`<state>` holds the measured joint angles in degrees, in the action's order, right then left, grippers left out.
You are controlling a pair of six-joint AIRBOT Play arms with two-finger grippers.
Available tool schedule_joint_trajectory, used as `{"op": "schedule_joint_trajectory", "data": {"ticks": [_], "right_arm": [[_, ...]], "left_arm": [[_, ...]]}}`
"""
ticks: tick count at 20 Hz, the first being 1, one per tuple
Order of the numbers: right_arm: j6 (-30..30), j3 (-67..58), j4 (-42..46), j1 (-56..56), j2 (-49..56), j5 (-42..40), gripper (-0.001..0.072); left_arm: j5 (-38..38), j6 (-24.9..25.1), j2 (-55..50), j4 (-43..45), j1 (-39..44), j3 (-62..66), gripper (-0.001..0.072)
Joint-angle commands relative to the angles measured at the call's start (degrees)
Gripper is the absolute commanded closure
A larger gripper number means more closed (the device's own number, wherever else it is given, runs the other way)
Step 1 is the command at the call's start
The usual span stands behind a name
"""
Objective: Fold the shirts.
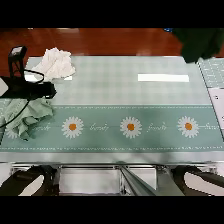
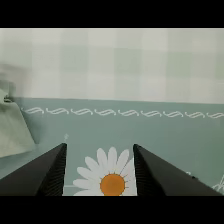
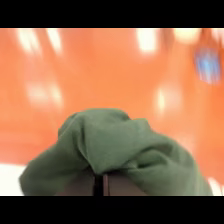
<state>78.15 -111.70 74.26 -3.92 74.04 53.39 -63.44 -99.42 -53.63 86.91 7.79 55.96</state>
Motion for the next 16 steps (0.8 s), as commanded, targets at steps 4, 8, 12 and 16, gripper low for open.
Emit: {"op": "schedule_joint_trajectory", "data": {"ticks": [4,8,12,16], "right_arm": [[-3.23,-6.84,0.35,13.68,-6.88,10.82,0.0691],[-2.93,-3.13,1.31,22.23,-6.86,22.64,0.0691],[-2.25,6.14,1.14,33.18,-5.38,27.26,0.0691],[-2.19,13.64,-1.2,43.15,0.72,27.19,0.0691]], "left_arm": [[1.05,0.79,3.26,-4.22,-0.02,-4.46,0.0199],[1.49,0.72,7.45,-4.87,-0.02,-4.46,0.0199],[1.53,0.76,10.97,-4.7,-0.04,-4.46,0.0199],[1.49,0.76,12.94,-3.96,-0.5,-4.46,0.0199]]}}
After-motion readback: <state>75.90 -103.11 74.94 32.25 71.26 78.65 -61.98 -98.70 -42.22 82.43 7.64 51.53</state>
